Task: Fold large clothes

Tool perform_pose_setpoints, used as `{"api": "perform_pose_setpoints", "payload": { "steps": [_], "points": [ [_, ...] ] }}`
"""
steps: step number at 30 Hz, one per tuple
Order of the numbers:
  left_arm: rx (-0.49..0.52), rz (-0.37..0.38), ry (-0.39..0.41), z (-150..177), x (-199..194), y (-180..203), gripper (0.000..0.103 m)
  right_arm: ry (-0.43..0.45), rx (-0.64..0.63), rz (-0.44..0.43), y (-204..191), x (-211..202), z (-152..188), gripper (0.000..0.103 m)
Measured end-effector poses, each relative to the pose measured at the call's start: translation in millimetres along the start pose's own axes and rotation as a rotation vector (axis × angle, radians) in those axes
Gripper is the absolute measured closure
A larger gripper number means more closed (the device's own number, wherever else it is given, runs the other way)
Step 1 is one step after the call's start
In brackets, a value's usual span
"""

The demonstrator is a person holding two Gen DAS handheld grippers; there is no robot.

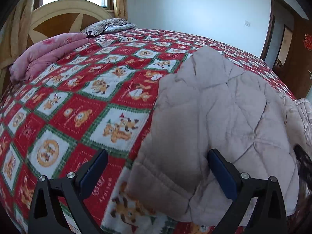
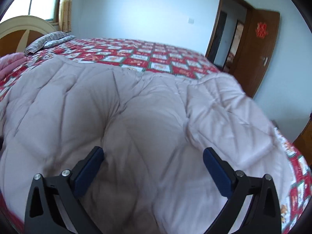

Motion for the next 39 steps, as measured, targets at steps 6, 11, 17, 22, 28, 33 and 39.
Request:
{"api": "perform_pose_setpoints", "payload": {
  "steps": [6, 11, 17, 22, 28, 33, 39],
  "points": [
    [-0.031, 0.087, -0.015, -2, 16, 13, 0.011, -0.109, 0.008, -0.028, 1, 19, 23, 0.0],
    [0.016, 0.138, 0.014, 1, 8, 22, 0.053, -0.118, -0.006, -0.017, -1, 22, 24, 0.0],
    [0.036, 0.18, 0.067, -1, -18, 13, 0.081, -0.108, -0.011, 0.003, -9, 14, 26, 0.0],
    [-0.012, 0.216, 0.124, -13, -53, -18, 0.085, -0.086, -0.067, -0.016, -34, -4, 30, 0.0],
    [-0.012, 0.128, 0.187, -28, -95, -77, 0.086, -0.054, -0.161, -0.214, -81, -45, 30, 0.0],
    [0.037, 0.023, 0.25, -47, -123, -119, 0.087, 0.02, -0.13, -0.268, -54, -86, 20, 0.002],
    [0.193, 0.061, 0.36, -73, -166, -81, 0.088, -0.031, -0.017, -0.111, 15, -69, 22, 0.012]
  ]
}}
Point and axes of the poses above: each gripper's, at about its wrist camera, not at the fingertips, and x roughly the way its jaws point, y to its right, z to its underside, the point moved 1 cm from there along x, roughly the way its jaws point, and after that the axes turned 3 degrees about z, right-handed, at the moved point
